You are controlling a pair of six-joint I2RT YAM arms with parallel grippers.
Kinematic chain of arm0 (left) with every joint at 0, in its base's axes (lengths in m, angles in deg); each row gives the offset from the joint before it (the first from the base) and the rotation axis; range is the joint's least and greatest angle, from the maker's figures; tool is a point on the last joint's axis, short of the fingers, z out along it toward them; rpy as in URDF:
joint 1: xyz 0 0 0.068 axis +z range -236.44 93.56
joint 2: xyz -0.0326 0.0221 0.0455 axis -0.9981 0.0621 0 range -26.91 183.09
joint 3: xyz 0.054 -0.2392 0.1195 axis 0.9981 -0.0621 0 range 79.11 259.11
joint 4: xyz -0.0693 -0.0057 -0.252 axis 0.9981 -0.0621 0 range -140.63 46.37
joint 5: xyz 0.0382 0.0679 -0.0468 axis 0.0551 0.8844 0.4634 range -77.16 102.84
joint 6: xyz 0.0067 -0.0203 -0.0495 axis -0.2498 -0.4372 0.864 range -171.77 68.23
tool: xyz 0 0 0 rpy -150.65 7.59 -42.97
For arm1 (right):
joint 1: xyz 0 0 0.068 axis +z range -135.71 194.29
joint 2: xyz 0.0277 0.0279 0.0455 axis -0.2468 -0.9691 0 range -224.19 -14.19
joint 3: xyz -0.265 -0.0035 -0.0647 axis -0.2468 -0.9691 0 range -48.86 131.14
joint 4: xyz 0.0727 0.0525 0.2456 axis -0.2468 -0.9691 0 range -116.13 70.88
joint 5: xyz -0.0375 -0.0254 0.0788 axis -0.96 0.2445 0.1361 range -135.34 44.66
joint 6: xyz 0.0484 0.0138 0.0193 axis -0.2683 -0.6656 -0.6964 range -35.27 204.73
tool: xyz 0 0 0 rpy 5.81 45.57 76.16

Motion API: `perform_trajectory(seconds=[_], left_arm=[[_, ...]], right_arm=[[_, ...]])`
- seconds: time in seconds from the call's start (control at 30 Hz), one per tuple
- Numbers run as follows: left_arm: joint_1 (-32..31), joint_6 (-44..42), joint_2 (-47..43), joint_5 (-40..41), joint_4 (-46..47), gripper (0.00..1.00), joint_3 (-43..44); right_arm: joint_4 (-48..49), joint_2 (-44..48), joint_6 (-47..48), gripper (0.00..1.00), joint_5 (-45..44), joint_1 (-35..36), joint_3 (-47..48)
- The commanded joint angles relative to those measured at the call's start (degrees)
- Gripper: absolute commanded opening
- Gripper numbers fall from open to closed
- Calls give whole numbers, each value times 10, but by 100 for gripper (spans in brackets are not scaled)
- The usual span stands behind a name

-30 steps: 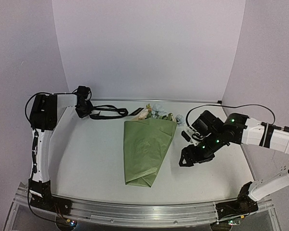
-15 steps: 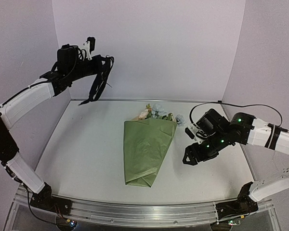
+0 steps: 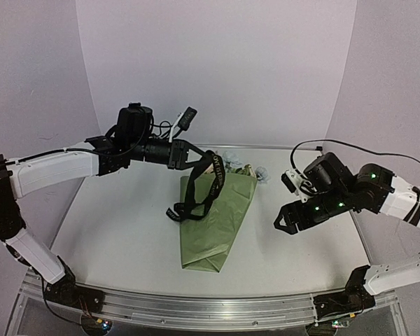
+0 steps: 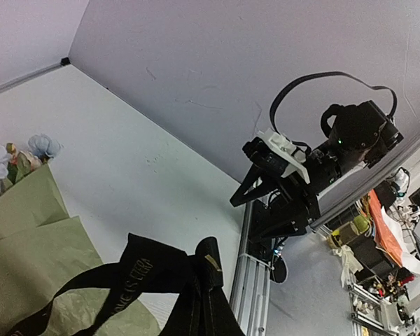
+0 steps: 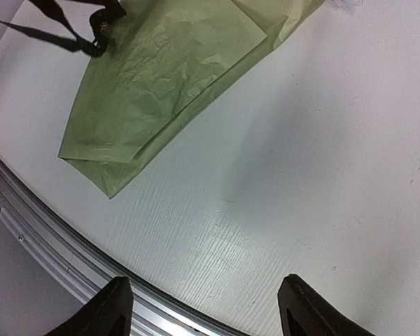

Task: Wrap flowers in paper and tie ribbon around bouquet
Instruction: Pass from the left arm to the right

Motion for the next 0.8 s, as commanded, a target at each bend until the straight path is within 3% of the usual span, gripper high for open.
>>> perform_trajectory(seconds=[0.0, 0.17, 0.33, 0.77], left_arm=[[5, 53, 9, -38, 76, 2, -5], [-1, 72, 33, -44, 65, 2, 13], [-4, 99, 48, -28, 57, 1, 14], [-31, 304, 85, 154, 47, 0, 4]], right_arm=[[34, -18, 4, 72, 37, 5, 14], [61, -69, 37, 70, 50, 29, 73], [158, -114, 51, 66, 61, 38, 102], [271, -195, 141, 62, 87, 73, 129]])
